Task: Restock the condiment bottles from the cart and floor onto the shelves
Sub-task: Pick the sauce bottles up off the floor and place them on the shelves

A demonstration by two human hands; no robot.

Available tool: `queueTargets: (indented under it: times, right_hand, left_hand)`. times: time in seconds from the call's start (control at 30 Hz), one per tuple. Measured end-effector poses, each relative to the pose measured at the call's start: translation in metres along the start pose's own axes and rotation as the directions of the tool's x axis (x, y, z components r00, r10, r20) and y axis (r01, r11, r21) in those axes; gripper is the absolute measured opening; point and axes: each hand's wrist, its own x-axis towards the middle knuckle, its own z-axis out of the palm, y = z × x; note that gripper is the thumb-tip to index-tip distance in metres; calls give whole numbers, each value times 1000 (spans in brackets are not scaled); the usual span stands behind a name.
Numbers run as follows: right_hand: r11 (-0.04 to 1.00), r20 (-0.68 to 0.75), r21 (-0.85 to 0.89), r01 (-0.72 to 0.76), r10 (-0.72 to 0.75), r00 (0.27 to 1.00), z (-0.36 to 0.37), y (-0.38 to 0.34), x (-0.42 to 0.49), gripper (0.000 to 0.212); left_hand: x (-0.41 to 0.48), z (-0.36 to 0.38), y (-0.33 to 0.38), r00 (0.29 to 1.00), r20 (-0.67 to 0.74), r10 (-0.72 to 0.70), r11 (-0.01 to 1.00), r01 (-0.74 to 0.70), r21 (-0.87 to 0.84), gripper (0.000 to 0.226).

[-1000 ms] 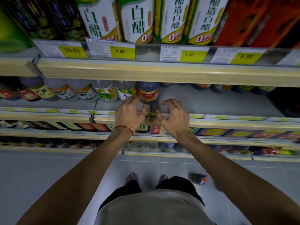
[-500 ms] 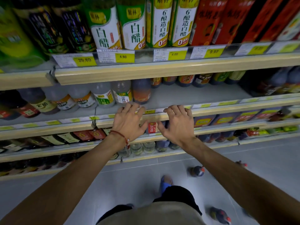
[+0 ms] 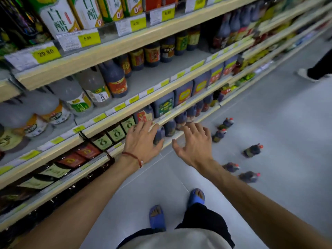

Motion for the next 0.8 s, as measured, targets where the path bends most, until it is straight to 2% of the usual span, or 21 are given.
queueTargets:
  times: [0.1, 0.3, 0.57, 0.8]
  right_hand:
    - [994, 67, -18, -109, 110, 992, -7, 25, -38, 55]
    - [958, 45, -30, -287, 288, 957, -23, 82, -113, 52]
    - [861, 1, 45, -506, 507, 862, -46, 176, -218, 50]
    - [750, 46, 63, -658, 656, 753, -58, 251, -279, 55]
  left_hand:
    - [-7, 2, 37, 997, 39, 71, 997, -70, -39, 57]
    - [-18, 8, 134, 970, 96, 225, 971, -215, -103, 64]
    - [-39, 25, 270, 906, 156, 394, 918, -382, -104, 63]
    - [-45, 46, 356, 870, 207, 448, 893, -445, -65, 56]
